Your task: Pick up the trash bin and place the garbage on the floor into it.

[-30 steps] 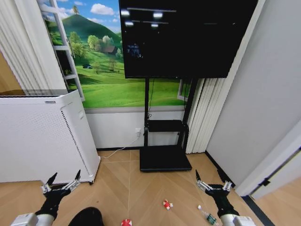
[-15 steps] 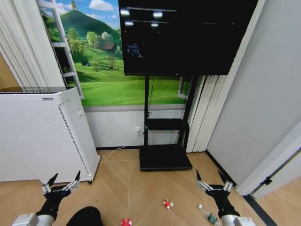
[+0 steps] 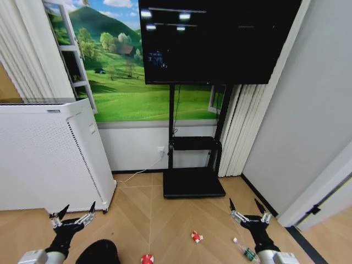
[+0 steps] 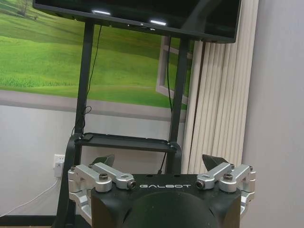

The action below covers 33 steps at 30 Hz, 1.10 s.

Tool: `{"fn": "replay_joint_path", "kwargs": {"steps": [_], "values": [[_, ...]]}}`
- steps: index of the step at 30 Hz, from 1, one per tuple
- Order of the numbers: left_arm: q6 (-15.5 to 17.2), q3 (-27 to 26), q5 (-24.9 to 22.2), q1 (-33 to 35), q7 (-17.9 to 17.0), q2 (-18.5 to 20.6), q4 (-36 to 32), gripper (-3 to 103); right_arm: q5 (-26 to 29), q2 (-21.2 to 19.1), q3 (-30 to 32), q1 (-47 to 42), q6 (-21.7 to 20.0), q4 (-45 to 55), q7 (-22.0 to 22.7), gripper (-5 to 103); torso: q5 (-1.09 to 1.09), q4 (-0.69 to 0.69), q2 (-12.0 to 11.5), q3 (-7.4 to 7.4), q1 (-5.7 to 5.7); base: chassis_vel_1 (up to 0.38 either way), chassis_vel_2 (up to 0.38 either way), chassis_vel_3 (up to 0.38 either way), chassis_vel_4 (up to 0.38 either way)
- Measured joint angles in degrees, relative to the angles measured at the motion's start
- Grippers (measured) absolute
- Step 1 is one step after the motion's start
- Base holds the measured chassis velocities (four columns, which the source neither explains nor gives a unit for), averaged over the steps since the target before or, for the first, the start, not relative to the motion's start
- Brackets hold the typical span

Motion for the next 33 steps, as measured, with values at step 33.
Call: {"fn": "replay_joint_path", "kwargs": {"steps": [33], "values": [[-0.89,-0.25,0.77,0.31,2.62,-0.08,1.52,99,-0.31,0.79,-0.13,0.26,0.72,-1.06,-0.17,100,0.0,0.0,-8.19,-4.97,-3.24,0.0,0.0,0.0,0.0]]}}
